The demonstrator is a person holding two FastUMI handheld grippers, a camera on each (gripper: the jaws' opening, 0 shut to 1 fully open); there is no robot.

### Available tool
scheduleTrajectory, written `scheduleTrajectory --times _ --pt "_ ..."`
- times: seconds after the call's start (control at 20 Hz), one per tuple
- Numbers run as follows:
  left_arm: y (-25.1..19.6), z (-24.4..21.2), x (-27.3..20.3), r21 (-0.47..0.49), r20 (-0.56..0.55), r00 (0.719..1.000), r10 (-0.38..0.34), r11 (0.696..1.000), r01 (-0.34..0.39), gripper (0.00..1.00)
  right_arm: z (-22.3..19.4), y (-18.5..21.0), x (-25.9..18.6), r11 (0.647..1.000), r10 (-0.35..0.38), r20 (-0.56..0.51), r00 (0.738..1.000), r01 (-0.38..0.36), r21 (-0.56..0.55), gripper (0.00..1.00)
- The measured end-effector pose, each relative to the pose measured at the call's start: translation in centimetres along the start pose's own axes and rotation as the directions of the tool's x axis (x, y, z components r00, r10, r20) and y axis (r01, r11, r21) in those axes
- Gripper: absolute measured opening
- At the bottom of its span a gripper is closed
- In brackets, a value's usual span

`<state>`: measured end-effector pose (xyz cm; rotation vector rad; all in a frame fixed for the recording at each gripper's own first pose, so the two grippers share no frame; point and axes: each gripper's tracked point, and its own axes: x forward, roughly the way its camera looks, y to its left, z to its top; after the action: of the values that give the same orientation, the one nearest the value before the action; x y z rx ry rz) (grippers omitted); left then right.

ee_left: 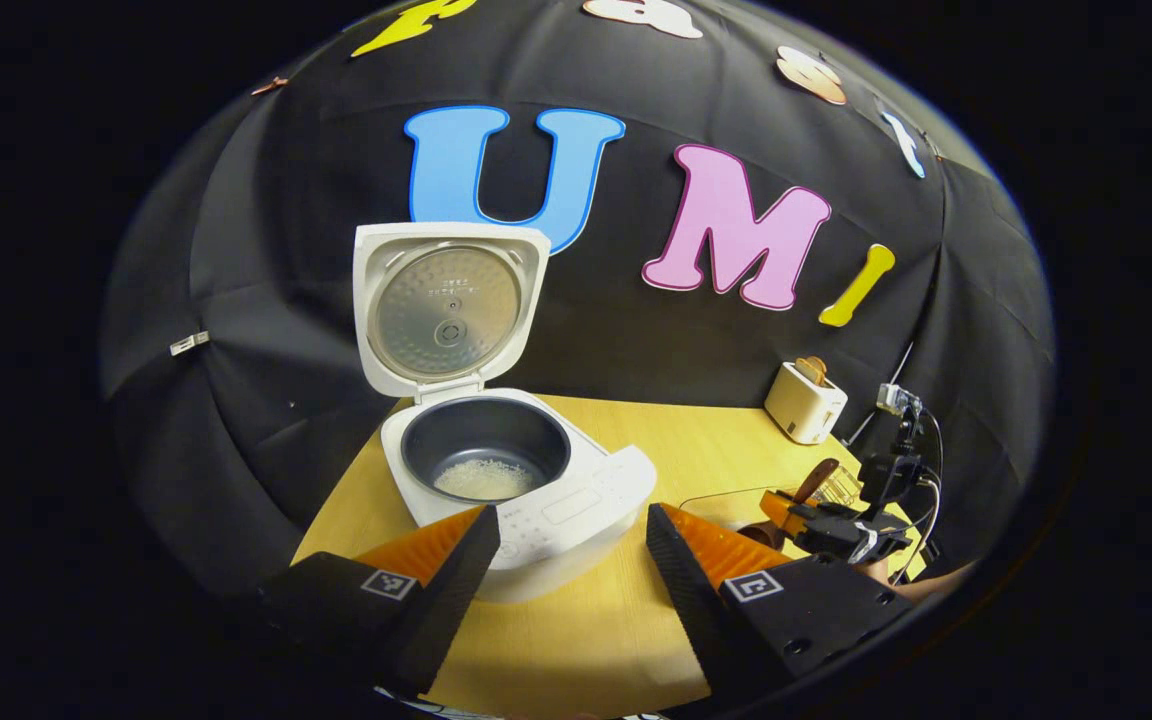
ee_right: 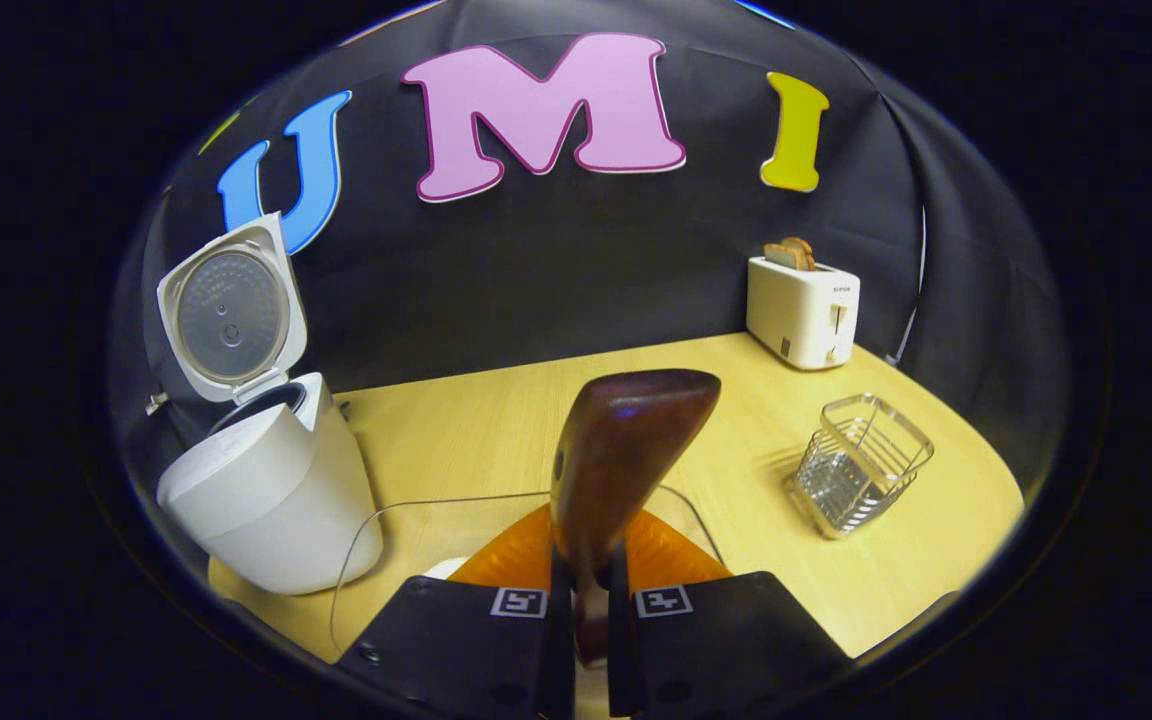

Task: Close the left gripper, press the button to open the rice cooker; take a wooden spoon from the chopstick holder with the right hand, scoop a spoonful of rice and pour it into the rice cooker, then put the wooden spoon back into the chopstick holder.

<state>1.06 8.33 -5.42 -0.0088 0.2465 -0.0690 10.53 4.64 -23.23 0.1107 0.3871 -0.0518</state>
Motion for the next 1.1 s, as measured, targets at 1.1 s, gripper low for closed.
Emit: scheduleTrajectory --times 1.1 --pt "0.4 0.5 -2.1 -0.066 0.049 0.996 0.074 0.995 -0.071 0.96 -1.6 5.0 -2.4 0.899 0.194 -0.214 0.957 -0.086 0.430 0.17"
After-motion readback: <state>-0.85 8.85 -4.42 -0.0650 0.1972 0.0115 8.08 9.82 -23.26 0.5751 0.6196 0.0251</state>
